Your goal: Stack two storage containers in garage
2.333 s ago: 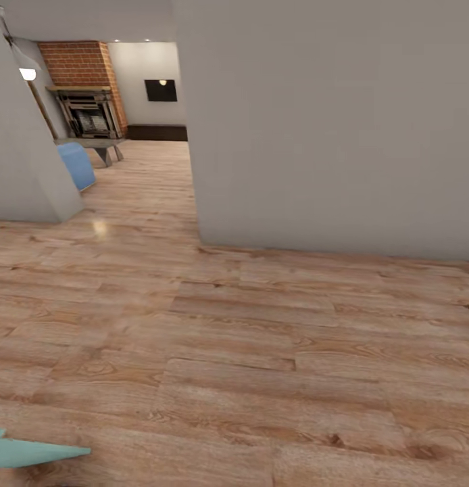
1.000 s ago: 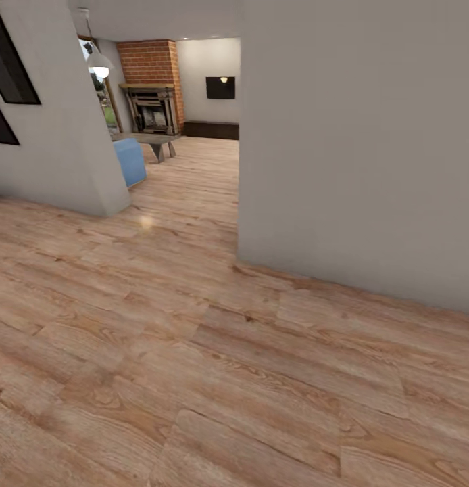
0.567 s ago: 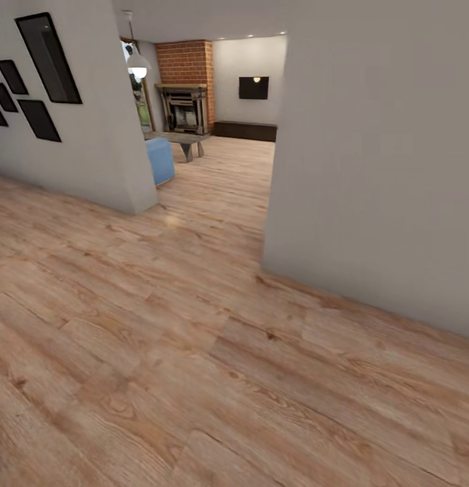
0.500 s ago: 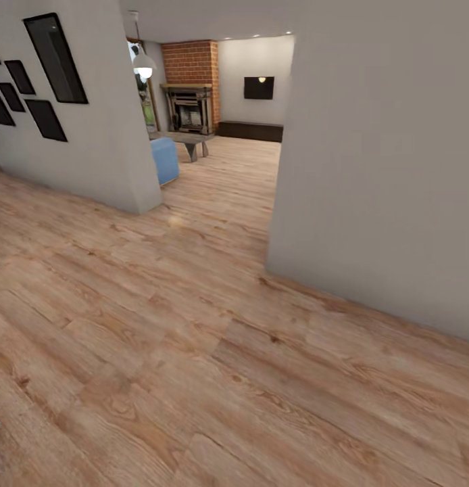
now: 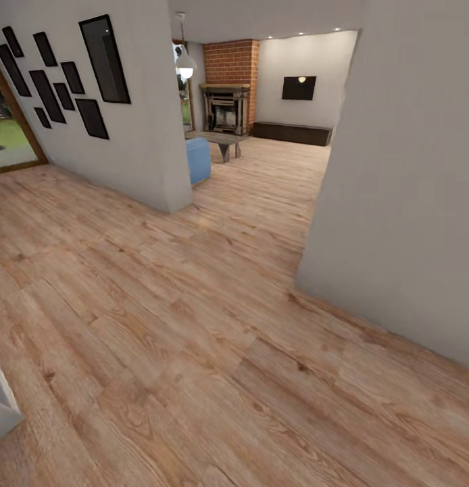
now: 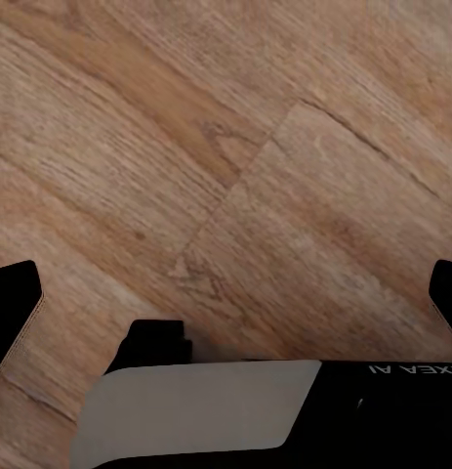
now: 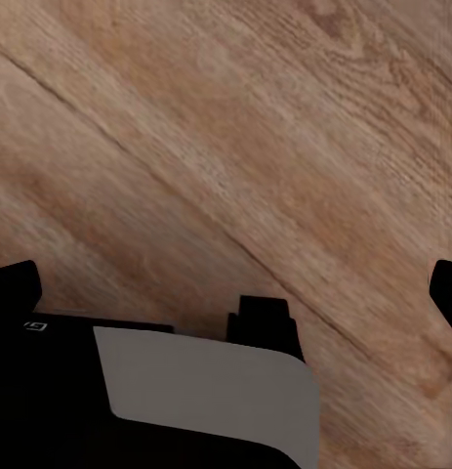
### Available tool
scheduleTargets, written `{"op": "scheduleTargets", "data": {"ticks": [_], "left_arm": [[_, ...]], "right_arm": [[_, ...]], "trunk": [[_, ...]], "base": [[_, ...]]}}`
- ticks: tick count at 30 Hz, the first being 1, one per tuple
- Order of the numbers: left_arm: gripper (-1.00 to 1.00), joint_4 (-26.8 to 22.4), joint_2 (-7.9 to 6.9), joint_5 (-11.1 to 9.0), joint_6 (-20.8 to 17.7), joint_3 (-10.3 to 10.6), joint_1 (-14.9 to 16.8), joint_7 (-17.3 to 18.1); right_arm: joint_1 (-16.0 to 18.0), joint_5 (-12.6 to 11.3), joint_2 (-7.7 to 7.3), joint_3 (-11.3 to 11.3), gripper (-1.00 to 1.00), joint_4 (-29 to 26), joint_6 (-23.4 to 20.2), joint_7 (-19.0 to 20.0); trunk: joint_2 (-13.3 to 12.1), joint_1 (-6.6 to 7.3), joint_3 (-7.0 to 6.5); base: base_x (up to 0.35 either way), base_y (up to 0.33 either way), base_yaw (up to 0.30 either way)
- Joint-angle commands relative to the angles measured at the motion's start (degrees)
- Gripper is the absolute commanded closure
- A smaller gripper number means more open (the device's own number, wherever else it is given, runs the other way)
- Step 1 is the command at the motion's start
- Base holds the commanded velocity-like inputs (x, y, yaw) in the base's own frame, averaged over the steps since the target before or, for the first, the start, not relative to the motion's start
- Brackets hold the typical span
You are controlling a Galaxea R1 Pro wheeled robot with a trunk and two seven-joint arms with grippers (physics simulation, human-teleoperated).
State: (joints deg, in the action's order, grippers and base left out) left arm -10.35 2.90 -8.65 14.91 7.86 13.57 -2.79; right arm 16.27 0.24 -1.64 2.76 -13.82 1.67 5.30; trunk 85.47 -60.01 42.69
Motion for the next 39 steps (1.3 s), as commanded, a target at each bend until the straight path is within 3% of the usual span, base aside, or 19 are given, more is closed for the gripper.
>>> {"op": "scheduleTargets", "data": {"ticks": [1, 16, 39], "left_arm": [[-1.0, 0.07, 0.0, -0.49, 0.21, 0.5, 0.05, -0.28], [-1.0, 0.07, 0.0, -0.49, 0.21, 0.52, 0.05, -0.28], [-1.0, 0.07, 0.0, -0.49, 0.23, 0.56, 0.05, -0.28]], "right_arm": [[0.01, 0.03, -0.04, 0.28, -1.0, 0.02, 0.18, 0.06], [0.0, -0.04, -0.17, 0.26, -1.0, 0.02, 0.18, 0.06], [0.02, -0.15, -0.34, 0.22, -1.0, 0.02, 0.26, 0.06]], "trunk": [[0.02, -0.03, 0.04], [0.02, -0.03, 0.04], [0.02, -0.03, 0.04]], "base": [[0.344, 0.0, 0.285], [0.344, 0.0, 0.255], [0.344, -0.049, 0.014]]}}
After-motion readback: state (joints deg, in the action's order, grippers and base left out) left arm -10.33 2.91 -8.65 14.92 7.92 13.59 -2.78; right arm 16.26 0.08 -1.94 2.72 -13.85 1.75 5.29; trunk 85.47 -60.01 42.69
